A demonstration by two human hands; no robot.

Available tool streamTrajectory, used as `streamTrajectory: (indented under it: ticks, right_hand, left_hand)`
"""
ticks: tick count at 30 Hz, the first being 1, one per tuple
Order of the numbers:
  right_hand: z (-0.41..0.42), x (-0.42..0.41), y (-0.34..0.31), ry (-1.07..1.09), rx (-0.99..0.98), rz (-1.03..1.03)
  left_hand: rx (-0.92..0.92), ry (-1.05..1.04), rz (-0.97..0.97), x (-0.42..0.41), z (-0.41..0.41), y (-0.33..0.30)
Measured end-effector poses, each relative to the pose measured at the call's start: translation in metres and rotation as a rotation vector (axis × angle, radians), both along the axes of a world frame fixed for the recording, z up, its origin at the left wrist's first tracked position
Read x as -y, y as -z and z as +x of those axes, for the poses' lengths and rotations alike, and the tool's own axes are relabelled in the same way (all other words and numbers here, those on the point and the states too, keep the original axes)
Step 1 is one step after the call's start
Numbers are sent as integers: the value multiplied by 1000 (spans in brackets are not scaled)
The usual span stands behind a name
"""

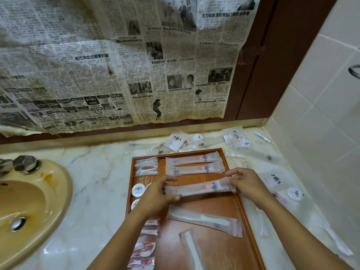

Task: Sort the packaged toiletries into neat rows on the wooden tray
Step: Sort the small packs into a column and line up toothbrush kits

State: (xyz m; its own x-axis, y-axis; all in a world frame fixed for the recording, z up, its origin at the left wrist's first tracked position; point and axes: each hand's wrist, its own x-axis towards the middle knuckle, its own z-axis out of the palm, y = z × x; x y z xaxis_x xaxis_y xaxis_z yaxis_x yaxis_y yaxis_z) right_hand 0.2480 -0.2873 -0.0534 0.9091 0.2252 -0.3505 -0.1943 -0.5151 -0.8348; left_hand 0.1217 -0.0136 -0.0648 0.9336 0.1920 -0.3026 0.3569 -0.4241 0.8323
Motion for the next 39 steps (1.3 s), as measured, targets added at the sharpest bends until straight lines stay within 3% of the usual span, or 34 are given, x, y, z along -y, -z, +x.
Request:
streamTrajectory:
  ticks: [4,10,18,24,28,39]
  right_hand:
    - [-1,0,-7,2,-164,157]
    - [-5,1,-15,-56,-265,172]
    - [-11,-4,-16,-126,-230,173]
    - [-16,-8,-17,-134,-186,208]
    - [-18,-11,-18,-178,-180,153]
    - [-3,-34,-43,-569,-212,-71]
  left_hand:
    - [29,-55,-11,4,-3,-3]
    - [53,-153,-52,6,-6,-15]
    - [51,-274,-287,2,-7,-20]
    - [36,-377,-349,-3,-4,-18]
    - [45,-361,-358,0,-3,-25]
    - [63,-227,-437,10,-1,-39]
